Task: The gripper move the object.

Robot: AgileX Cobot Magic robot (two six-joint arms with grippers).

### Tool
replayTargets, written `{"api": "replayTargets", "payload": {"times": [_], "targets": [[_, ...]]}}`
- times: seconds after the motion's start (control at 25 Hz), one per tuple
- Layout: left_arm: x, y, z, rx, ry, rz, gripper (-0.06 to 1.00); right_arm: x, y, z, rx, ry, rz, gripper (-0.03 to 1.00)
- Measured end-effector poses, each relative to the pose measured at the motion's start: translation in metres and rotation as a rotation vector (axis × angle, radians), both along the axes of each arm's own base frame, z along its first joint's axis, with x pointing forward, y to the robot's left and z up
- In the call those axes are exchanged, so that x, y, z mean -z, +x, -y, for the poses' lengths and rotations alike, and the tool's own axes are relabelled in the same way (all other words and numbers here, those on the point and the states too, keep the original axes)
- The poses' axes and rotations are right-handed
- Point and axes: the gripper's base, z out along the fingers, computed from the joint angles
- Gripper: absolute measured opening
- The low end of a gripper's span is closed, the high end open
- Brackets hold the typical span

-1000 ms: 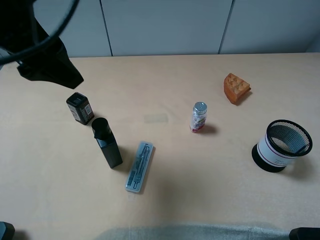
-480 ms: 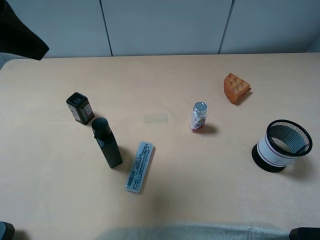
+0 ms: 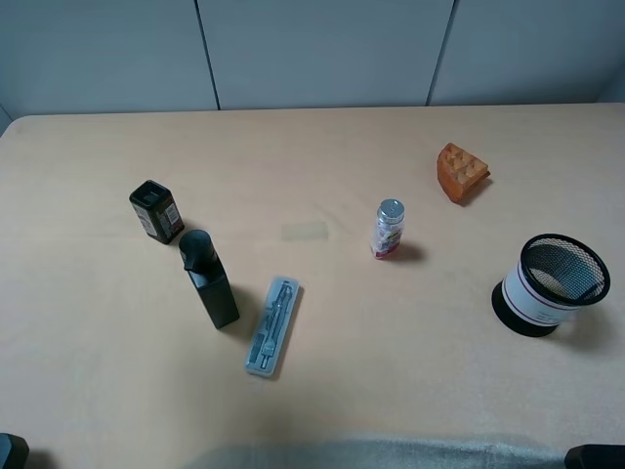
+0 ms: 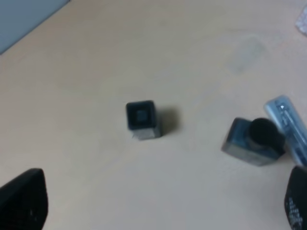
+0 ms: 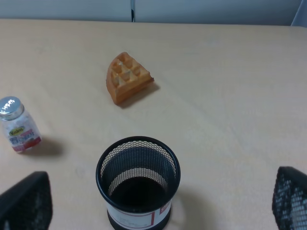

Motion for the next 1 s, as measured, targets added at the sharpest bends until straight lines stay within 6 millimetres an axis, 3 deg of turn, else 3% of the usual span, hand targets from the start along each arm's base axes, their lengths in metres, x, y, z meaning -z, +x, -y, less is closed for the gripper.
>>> {"api": "replayTargets", "payload": {"times": [0.56,0.76,1.0], "targets": [[-0.020,-0.076,-0.043,-0.150,0.009,0.196,0.99,0.000,0.000,0.000,0.000,0.000,0.000,0.69],[-0.006,-0.100,-0.054,-0.236,-0.023,0.230,0.99,0.000,0.000,0.000,0.000,0.000,0.000,0.69],[0.026,-0.126,-0.063,-0.378,-0.024,0.253,0.99,0.000,0.000,0.000,0.000,0.000,0.000,0.69]]}}
